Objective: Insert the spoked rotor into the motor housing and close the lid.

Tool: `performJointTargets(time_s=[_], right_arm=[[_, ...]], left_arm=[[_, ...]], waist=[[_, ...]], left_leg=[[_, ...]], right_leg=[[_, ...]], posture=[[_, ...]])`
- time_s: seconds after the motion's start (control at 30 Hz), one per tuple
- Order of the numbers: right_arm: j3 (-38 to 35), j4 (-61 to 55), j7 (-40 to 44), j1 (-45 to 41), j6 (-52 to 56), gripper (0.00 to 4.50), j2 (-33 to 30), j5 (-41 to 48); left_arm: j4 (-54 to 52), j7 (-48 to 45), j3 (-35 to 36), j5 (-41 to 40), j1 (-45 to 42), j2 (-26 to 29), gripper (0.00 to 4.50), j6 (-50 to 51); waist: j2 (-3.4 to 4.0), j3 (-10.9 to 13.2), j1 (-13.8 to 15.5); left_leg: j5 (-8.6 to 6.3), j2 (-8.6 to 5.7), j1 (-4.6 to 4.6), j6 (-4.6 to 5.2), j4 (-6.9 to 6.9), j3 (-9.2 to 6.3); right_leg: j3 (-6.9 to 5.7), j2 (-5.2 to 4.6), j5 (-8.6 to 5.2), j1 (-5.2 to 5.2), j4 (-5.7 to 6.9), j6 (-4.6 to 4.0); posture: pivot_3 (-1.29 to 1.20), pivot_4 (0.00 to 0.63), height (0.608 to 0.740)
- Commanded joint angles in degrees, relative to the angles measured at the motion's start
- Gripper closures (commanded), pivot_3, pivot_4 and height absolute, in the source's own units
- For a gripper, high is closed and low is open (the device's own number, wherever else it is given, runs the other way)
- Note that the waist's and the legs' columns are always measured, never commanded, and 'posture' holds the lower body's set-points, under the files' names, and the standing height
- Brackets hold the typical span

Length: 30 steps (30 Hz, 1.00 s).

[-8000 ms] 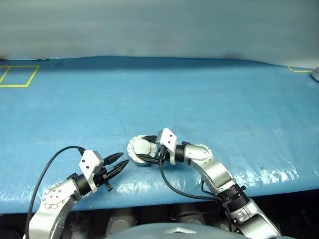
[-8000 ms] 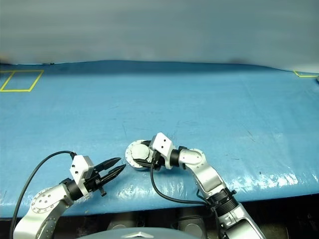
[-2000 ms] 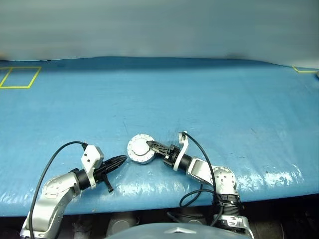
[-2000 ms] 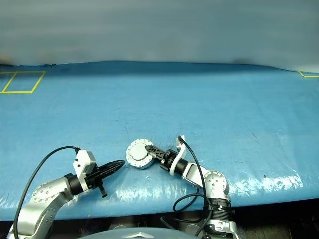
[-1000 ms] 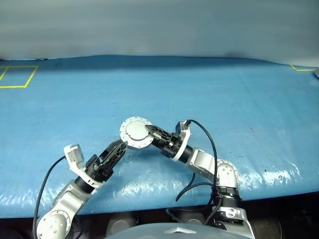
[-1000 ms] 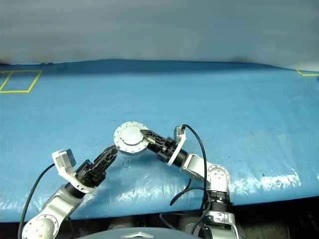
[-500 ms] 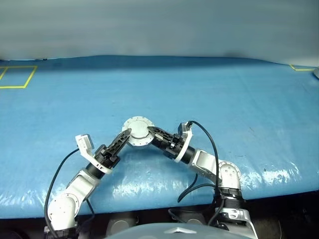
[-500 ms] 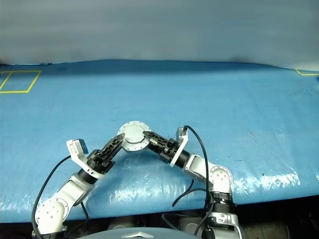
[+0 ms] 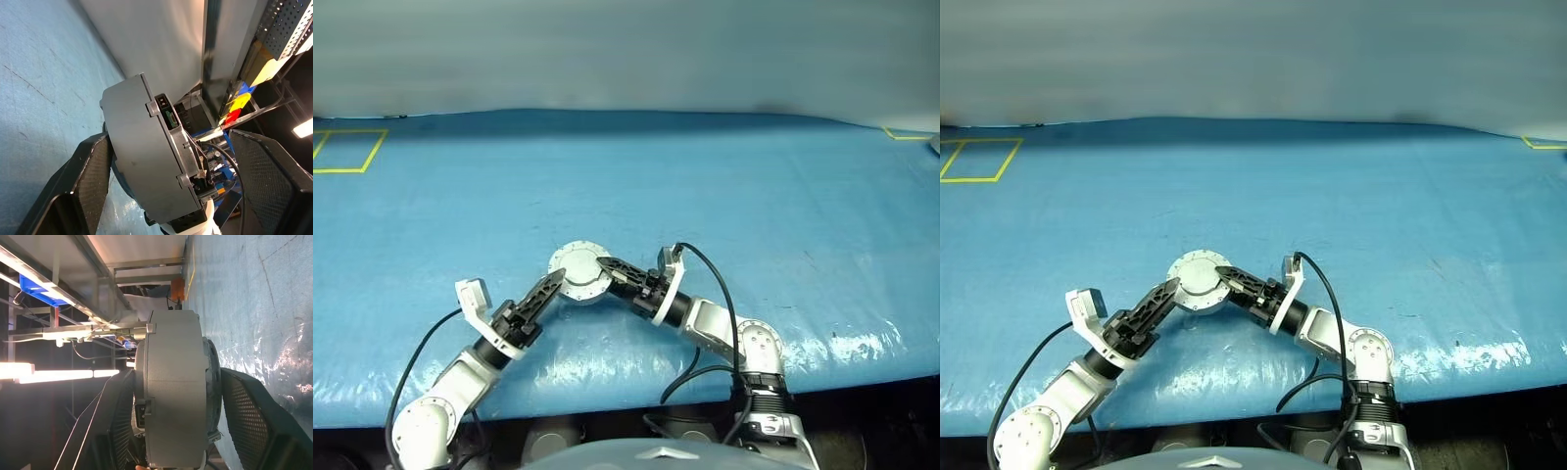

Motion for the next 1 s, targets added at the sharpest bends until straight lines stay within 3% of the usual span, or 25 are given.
performJointTargets(time_s=[0.03, 0.53, 1.0], right_arm=[[1.41, -4.56, 2.63, -1.76, 0.74, 2.12, 1.69, 4.42], [1.96, -5.18, 2.08, -1.6, 0.0, 2.12, 0.51, 4.97], [2.95, -5.33, 2.19, -1.58, -0.15, 2.12, -0.11, 4.78]], left_arm=[[0.65, 0.18, -1.12, -0.33, -0.73, -0.69, 0.53, 1.27], [0.99, -1.22, 4.06, -1.1, 0.19, 2.22, 0.53, 0.74], [5.02, -2.6, -2.63, 1.72, -5.55, -3.28, 0.53, 1.99]], waist=[[0.0, 0.0, 0.0], [-0.01, 0.0, -0.03], [-0.02, -0.01, -0.01]], left_leg=[[0.0, 0.0, 0.0, 0.0, 0.0, 0.0], [0.0, 0.0, 0.0, 0.0, 0.01, 0.01], [0.0, 0.0, 0.0, 0.0, 0.0, 0.0]], right_leg=[[0.0, 0.0, 0.0, 0.0, 0.0, 0.0], [0.0, 0.0, 0.01, 0.0, 0.0, 0.01], [-0.01, 0.05, 0.06, 0.0, 0.03, 0.1]], posture=[[0.0, 0.15, 0.74], [0.0, 0.15, 0.74], [0.0, 0.15, 0.74]])
